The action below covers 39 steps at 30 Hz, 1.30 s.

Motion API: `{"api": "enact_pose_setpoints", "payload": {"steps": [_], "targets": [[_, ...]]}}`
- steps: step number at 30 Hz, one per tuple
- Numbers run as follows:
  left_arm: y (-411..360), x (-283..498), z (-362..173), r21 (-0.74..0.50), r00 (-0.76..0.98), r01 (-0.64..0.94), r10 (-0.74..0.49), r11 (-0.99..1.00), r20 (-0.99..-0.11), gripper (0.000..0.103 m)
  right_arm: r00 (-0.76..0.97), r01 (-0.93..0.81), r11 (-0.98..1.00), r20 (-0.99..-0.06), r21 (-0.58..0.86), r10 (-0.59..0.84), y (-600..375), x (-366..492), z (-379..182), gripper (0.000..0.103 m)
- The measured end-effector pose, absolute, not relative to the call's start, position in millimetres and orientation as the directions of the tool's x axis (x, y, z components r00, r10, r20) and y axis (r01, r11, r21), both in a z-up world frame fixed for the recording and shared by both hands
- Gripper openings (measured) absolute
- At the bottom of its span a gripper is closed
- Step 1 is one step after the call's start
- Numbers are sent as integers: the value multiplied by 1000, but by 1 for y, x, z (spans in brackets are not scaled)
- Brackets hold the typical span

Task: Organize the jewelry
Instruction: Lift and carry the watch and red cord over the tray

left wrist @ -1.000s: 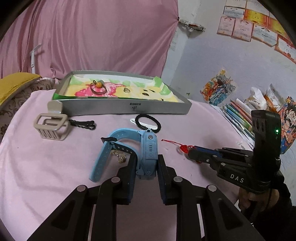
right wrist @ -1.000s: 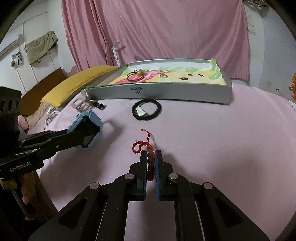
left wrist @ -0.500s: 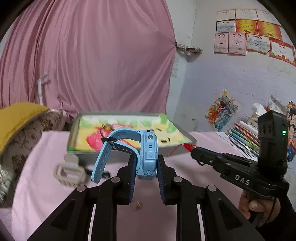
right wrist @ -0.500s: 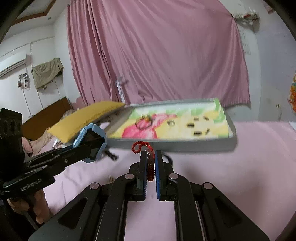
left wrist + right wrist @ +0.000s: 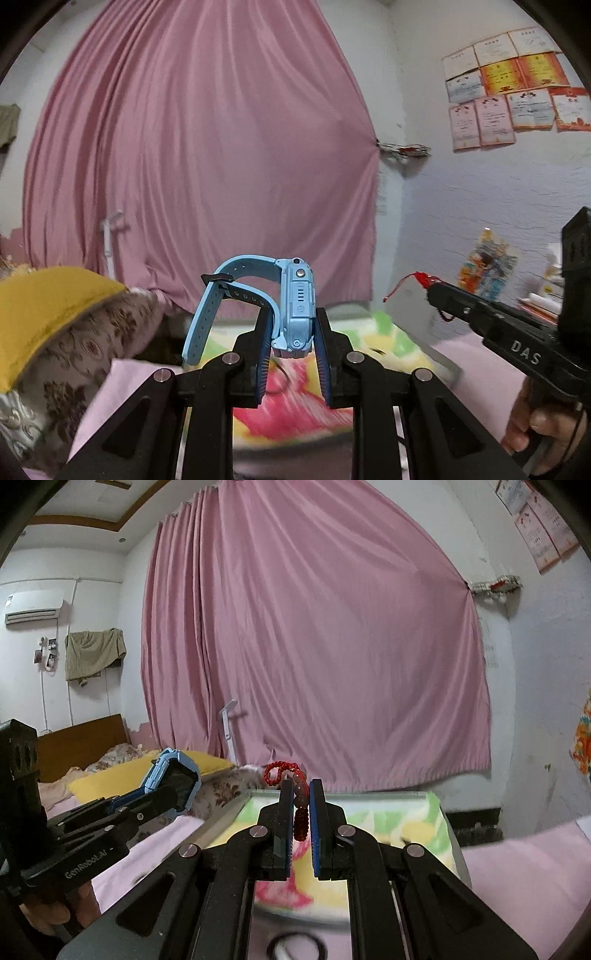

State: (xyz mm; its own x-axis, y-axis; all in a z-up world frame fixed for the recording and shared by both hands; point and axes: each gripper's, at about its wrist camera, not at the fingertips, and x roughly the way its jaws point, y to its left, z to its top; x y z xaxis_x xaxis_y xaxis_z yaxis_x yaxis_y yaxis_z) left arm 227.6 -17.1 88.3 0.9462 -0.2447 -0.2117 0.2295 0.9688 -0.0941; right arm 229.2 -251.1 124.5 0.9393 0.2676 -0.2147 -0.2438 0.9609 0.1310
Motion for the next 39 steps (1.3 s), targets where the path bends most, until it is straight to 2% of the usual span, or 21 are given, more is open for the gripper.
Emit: {"api": "enact_pose_setpoints", "payload": {"steps": [4,9,14,19,28,39], "targets": [[-15,258,82,-91,949,184,-201,979,-244,20,942,-232,967,-222,109,251,-242,254,122,7],[-8,285,71,-138,935,136,-173,981,-309,20,923,-215,970,-300,117,241,-233,294,109,7],[-1,310,57,-168,882,110,-174,980,-438,21,880,-216,969,-407,117,245,-227,324,92,7],[2,325,43,-189,810,104,-193,976,-553,21,794,-213,969,-555,124,246,-223,347,67,7],[-9,328,32,-181,731,187,-260,966,-631,21,667,-238,961,-695,140,267,-224,357,41,7],[-12,341,14,-197,629,195,-277,961,-726,21,582,-248,957,-768,148,270,-217,362,20,7]]}}
